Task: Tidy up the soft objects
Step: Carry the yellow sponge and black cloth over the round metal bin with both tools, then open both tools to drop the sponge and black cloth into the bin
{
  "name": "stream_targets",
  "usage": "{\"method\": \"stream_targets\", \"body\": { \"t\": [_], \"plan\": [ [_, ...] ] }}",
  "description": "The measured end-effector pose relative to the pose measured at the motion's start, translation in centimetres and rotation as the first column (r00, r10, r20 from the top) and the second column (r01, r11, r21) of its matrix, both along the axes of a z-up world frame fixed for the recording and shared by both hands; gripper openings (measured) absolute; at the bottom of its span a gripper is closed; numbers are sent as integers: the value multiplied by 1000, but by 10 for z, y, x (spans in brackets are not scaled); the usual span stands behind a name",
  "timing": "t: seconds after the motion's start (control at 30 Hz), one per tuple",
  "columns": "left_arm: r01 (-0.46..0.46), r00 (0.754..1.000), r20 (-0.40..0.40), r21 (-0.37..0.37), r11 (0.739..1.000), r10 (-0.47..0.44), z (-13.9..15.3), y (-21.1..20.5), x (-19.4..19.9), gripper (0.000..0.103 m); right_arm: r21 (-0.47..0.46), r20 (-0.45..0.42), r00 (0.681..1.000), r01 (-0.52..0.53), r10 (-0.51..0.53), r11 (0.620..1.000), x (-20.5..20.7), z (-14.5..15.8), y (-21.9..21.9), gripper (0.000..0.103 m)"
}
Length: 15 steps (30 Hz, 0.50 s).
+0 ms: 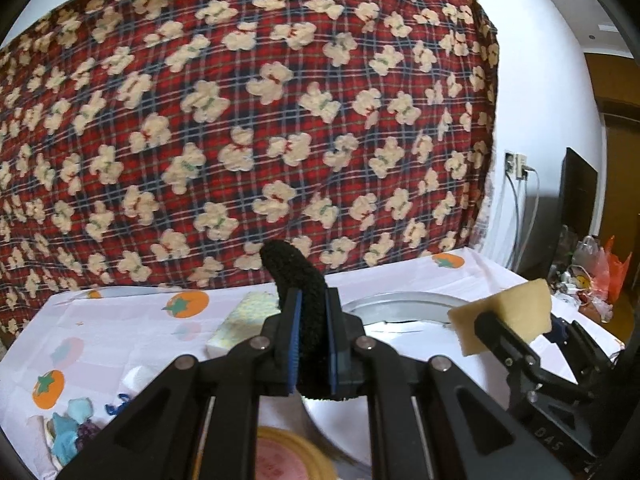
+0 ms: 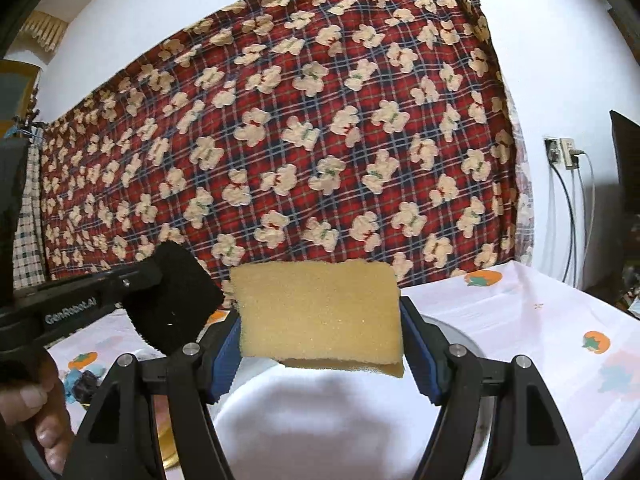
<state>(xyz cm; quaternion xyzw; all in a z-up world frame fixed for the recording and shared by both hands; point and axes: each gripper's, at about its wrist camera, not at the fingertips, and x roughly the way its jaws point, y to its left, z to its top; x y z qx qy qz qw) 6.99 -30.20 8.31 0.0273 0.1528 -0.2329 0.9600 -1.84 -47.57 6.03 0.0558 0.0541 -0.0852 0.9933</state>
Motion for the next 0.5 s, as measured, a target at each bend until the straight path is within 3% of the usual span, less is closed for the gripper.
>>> {"method": "stream_targets", "body": {
  "t": [0.23, 0.33, 0.5],
  "plan": [
    [67, 994, -89, -5, 998, -67, -5, -27, 18, 9, -18, -101, 993, 58, -59, 998, 11, 2, -22, 73],
    [95, 981, -169, -12, 995, -96, -14, -38, 33, 9, -29, -142, 986, 80, -84, 996, 16, 4, -32, 73],
    [121, 964, -238, -2, 993, -118, -23, -52, 44, 9, -25, -204, 975, 85, -89, 996, 25, 6, -47, 74]
  ]
}}
